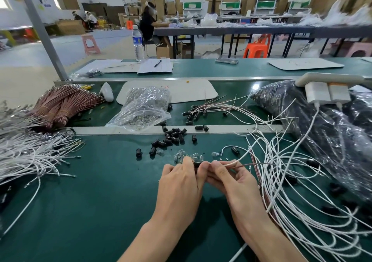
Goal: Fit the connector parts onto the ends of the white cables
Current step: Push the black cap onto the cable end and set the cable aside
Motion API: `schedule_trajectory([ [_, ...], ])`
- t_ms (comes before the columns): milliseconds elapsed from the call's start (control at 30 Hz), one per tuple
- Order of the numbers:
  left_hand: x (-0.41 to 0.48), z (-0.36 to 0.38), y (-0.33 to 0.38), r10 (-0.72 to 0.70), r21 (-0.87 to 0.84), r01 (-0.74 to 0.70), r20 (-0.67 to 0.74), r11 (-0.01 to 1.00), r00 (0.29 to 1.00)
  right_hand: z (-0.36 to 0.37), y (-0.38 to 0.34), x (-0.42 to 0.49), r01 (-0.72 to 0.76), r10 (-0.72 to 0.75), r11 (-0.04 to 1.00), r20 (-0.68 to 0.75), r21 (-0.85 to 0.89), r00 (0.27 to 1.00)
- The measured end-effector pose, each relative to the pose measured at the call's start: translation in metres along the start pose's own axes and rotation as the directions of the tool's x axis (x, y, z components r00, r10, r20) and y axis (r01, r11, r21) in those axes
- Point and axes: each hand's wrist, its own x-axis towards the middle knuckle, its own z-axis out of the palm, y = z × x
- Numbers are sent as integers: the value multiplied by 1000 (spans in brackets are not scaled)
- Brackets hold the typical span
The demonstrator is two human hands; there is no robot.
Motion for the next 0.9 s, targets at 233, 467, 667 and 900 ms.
schedule_trajectory([
  [233, 0, -8, -7, 30, -135, -20, 73, 991, 997, 1, -3, 1, -24, 25, 1000, 82, -14, 996],
  [467, -4, -18, -2, 174, -217, -131, 193, 967, 966, -2, -5, 6, -89, 87, 994, 38, 70, 996],
  [667, -3, -13, 6, 135, -250, -95, 151, 964, 979, -1, -4, 3, -130, 125, 985, 50, 117, 991],
  [900, -1, -11, 7, -4, -174, -5, -56, 985, 998, 2, -5, -1, -64, 64, 998, 44, 7, 997],
])
